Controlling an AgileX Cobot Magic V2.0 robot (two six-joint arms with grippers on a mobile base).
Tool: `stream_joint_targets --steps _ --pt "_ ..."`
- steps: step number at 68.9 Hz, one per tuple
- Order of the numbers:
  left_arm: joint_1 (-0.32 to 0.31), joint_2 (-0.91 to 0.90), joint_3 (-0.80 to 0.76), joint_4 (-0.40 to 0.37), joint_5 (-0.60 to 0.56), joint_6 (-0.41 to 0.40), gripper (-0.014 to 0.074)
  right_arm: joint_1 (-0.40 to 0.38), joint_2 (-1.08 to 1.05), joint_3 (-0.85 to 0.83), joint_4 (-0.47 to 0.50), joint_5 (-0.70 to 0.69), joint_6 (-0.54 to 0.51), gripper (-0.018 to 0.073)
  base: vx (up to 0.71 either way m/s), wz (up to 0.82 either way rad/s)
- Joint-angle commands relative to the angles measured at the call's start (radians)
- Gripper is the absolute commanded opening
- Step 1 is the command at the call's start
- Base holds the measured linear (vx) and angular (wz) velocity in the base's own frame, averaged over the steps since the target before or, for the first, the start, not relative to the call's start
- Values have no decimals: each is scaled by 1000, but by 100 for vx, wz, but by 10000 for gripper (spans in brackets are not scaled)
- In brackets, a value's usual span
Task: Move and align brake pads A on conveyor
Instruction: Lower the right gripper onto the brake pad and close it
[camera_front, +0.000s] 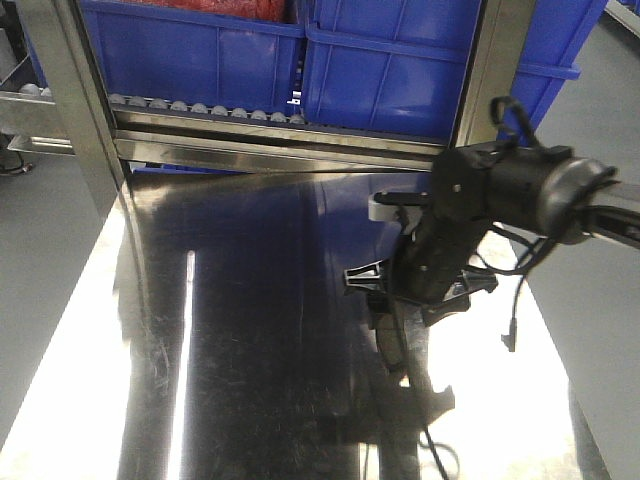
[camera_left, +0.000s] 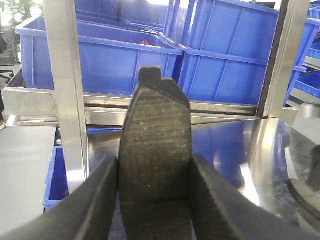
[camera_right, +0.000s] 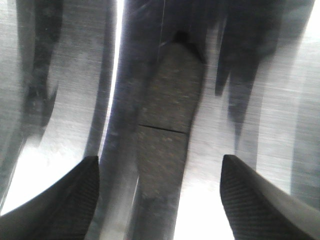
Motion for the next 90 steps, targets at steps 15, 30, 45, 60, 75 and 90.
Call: stream_joint_targets --steps 15,30,45,60,75,90 --pt "-2 14 -25 1 -90 -4 -6 11 69 -138 -42 71 57 487 0 0" --pt "-2 14 -25 1 -90 -4 -6 11 112 -167 -55 79 65 460 0 0" --pt "-2 14 -25 1 -90 -4 -6 11 148 -167 -55 98 61 360 0 0" --pt "-2 14 -25 1 -90 -4 -6 9 112 -165 -60 78 32 29 0 0" --pt "-2 14 -25 1 -90 -4 -6 -60 28 -142 -1 83 -69 -11 0 0" --pt "-2 14 -25 1 -90 -4 -6 -218 -145 4 -40 40 -147 -8 0 0"
